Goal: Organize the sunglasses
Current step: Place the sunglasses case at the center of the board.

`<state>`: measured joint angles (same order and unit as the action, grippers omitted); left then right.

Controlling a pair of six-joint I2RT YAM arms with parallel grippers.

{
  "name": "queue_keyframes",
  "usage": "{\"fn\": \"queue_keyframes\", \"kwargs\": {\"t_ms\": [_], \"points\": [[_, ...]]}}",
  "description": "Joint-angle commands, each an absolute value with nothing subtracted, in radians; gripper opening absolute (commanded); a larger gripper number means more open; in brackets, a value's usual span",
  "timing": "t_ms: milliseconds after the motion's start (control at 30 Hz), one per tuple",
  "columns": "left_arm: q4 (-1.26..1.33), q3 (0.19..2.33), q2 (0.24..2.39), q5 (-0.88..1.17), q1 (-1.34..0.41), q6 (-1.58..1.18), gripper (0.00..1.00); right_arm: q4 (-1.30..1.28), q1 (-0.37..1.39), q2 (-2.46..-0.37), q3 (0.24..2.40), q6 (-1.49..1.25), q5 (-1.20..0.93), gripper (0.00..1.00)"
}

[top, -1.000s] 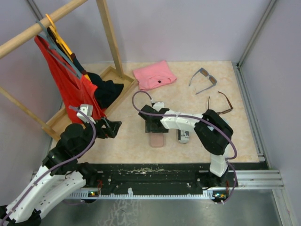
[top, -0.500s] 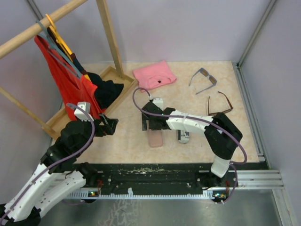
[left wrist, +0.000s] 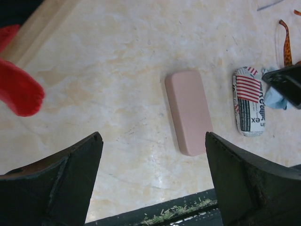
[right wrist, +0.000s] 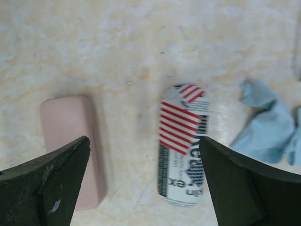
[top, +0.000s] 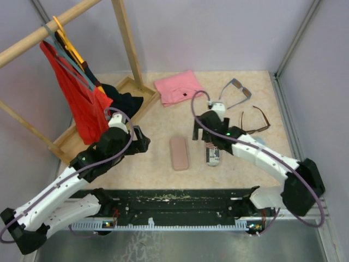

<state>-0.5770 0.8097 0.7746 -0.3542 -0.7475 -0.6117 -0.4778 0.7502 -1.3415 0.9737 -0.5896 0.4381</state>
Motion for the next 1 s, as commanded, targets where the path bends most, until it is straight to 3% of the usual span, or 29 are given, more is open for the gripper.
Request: {"fn": "queue_keyframes", "kwargs": {"t_ms": [0,200,500,967], "points": [[-0.477,0.798,0.862,-0.432,-0.848,-0.720,0.95,-0.400,0.617,-1.108,0.851,-0.539,0.326,0.98],[-0.453,0.921,1.187,-0.638,-1.061,-0.830,0.95,-0.379,0.589,-0.904,0.745,-0.521,0.336,0.99],[-0.534,1.158,1.583,-0.609,-1.081,-0.921,0.97,-0.397,0.586,-0.790,0.656,-0.581,0.379,0.99],[-0.661,1.315,1.853,-0.604,-1.081,-0.984,0.94,-0.414,0.584,-0.645,0.574,-0.606,0.407,0.98]]}}
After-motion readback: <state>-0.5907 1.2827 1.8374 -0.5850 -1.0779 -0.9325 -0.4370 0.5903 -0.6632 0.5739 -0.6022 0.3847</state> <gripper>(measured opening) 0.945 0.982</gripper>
